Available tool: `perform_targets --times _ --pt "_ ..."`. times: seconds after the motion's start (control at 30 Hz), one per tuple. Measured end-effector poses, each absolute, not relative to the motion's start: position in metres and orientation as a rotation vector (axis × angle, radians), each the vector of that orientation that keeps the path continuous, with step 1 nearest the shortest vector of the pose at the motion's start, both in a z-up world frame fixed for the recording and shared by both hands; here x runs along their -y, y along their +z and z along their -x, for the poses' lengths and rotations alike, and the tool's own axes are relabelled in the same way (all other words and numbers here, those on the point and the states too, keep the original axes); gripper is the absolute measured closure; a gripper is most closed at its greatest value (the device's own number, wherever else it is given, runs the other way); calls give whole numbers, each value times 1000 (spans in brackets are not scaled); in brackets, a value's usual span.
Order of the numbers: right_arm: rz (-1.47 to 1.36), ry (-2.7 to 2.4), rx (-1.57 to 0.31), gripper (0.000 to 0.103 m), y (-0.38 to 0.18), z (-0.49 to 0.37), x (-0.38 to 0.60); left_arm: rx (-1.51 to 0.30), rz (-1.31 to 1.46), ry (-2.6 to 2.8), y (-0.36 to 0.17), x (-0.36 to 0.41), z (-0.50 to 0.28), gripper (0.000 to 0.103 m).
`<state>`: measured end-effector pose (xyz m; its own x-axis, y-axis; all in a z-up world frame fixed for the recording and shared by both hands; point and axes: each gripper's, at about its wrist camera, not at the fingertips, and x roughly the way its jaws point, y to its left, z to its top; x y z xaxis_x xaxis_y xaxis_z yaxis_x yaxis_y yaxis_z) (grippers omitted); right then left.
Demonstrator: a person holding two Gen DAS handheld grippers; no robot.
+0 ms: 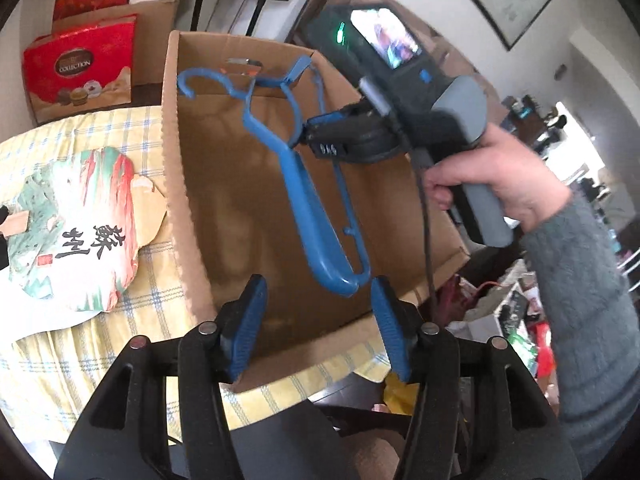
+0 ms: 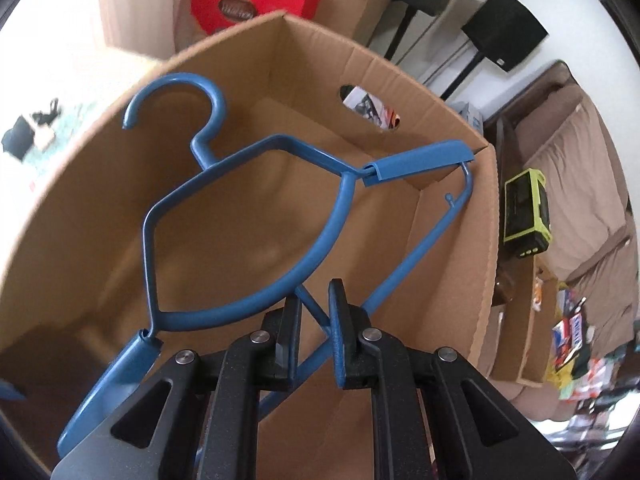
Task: Organize objects
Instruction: 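Lower the hanger into the box and open the right tool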
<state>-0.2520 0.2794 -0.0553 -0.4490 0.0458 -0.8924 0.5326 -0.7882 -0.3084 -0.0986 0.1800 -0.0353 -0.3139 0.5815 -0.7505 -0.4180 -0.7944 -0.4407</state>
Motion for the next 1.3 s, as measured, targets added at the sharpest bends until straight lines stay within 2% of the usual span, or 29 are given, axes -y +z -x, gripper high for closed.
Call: perform_targets --times 0.47,0.53,0.67,0.77,0.83,0.87,0.9,0.97,1.13,1.2,1.3 --pt "-1488 -2088 -1229 92 -91 248 -279 317 1306 2134 -20 -139 117 49" --pt "-1500 -2050 -1288 91 -98 247 -280 324 1301 2144 -20 -136 122 43" --pt "-1498 -1956 -1457 91 -116 243 -284 338 1298 2155 -20 -130 128 42" --pt "-1504 -1916 -1508 91 -123 241 -288 346 1302 2159 -21 -128 132 42" --pt "-1501 -1919 -1522 90 -123 240 -291 352 1305 2161 -24 -127 133 34" --pt "-1492 -1920 -1532 80 -122 239 -292 353 1308 2166 -25 -127 133 32" --pt "-1475 -1939 -1555 56 -120 238 -294 352 1309 2170 -26 -127 134 29" --pt "-1402 -2019 -1579 40 -109 235 -297 338 1311 2183 -27 -127 135 25" --pt "-1335 -2221 -1295 40 -60 230 -312 302 1308 2210 -27 -129 134 18" --pt "-1319 -2325 -1104 36 -38 225 -318 283 1299 2217 -26 -130 132 17" --pt "-1290 -2417 -804 28 -14 219 -328 251 1270 2250 -22 -131 129 4"
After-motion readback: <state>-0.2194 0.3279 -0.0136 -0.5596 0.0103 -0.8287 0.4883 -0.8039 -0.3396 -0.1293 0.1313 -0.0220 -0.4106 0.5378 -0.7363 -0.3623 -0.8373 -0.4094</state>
